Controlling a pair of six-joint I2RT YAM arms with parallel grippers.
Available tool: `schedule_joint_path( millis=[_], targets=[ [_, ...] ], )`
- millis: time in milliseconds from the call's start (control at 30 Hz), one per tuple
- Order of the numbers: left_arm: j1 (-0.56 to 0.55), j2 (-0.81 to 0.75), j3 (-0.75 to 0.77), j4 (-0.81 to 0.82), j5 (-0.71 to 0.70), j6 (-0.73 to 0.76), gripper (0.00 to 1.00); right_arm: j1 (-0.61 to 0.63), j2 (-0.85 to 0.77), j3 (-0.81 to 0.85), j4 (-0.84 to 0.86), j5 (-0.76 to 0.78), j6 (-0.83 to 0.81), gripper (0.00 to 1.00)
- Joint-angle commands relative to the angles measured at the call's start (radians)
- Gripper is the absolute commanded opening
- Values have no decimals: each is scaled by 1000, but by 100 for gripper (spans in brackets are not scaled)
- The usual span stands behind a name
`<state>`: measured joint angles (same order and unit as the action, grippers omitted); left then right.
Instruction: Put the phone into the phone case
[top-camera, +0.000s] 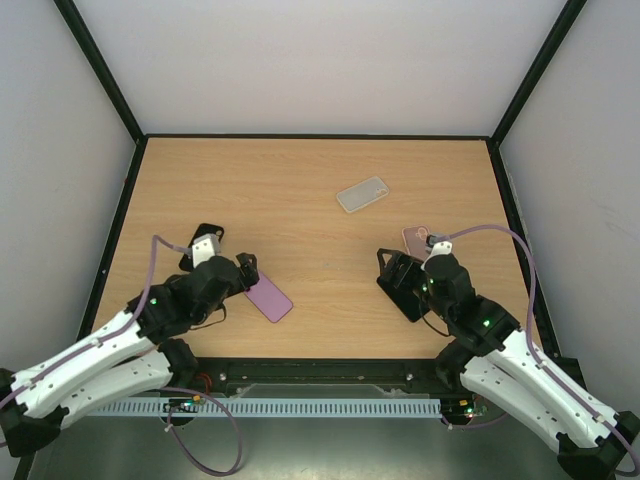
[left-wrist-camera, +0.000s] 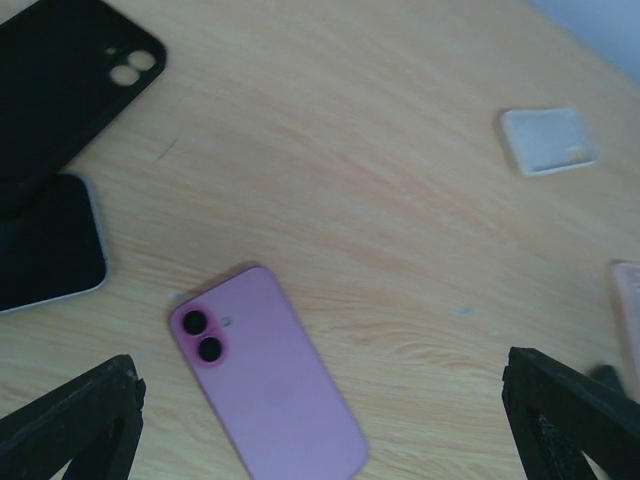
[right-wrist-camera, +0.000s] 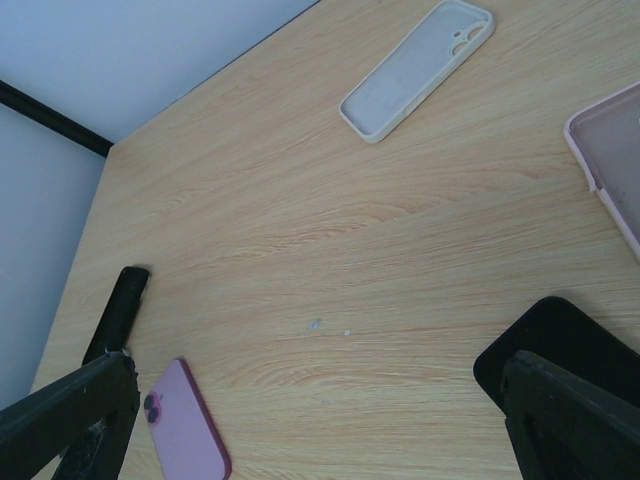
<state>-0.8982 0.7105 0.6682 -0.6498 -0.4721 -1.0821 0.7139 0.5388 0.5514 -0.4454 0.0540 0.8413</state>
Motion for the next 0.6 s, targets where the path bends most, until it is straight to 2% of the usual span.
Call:
schedule_joint_path(
  millis=[0,200,400,567],
  targets=[
    [22,108,-27,-43,-41,-123,95,7,-4,-13,40,-8,48,97],
    [99,210,-88,49,48,-177,93,7,-16,-33,71,-52,26,98],
    [137,327,-123,223,195,-98,93,8,64,-38,51,-97,25,99],
    [152,397,-156,305,260,-105,93,8,118,-27,49,-136,18,99]
  ],
)
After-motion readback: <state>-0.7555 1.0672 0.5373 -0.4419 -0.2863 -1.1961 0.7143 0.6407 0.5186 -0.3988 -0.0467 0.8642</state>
